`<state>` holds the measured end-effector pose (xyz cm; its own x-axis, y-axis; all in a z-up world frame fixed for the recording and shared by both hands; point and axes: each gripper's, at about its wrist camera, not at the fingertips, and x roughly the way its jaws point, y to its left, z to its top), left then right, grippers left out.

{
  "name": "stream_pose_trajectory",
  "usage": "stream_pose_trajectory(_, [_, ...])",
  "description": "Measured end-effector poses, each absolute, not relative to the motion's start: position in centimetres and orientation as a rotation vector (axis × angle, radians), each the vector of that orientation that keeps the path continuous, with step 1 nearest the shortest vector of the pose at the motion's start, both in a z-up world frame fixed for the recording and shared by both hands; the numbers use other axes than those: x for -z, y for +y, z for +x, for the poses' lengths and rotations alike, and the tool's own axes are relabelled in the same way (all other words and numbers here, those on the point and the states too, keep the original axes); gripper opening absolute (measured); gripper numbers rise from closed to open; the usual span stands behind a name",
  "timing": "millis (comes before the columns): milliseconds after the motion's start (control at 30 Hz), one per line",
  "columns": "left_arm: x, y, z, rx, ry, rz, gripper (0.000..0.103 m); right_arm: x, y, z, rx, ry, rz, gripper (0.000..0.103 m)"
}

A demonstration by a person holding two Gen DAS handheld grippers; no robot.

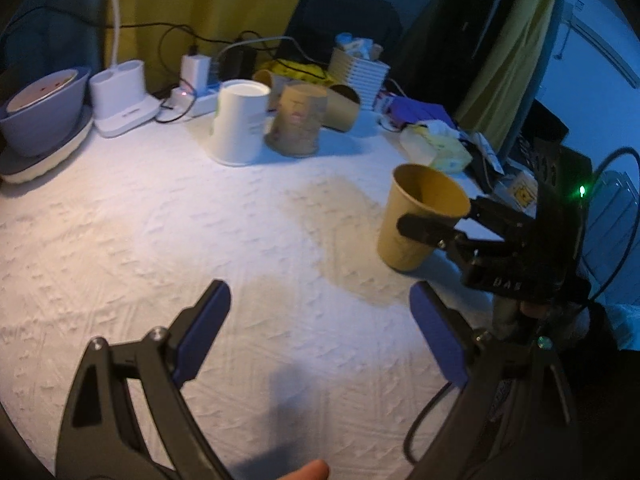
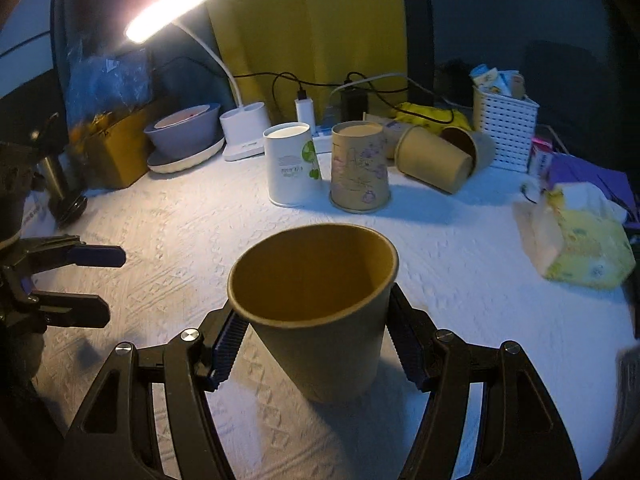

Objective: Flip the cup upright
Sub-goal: 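Lower the upright cup onto the table and open the right gripper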

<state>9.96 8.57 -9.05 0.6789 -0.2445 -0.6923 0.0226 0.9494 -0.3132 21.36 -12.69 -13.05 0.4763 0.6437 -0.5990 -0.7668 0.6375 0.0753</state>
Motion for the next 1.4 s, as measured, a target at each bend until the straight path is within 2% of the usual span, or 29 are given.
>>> stream_pose_trajectory(533, [9.0, 5.4, 9.8, 0.179, 0.780, -0.245, 0.092, 13.7, -14.5, 19.5, -0.745, 0.620, -0.196, 0.070])
stream_pose_trajectory(700, [8.6, 4.9, 9.1, 0.184, 0.763, -0.230, 0.092, 13.5, -14.8, 19.2, -0.715, 0.617, -0.188, 0.075])
stream_pose_trajectory(1400, [6.1, 2.7, 5.0, 0.141, 0.666, -0.149, 0.092, 11.6, -18.8, 14.0, -0.596, 0.638, -0.147, 0.076])
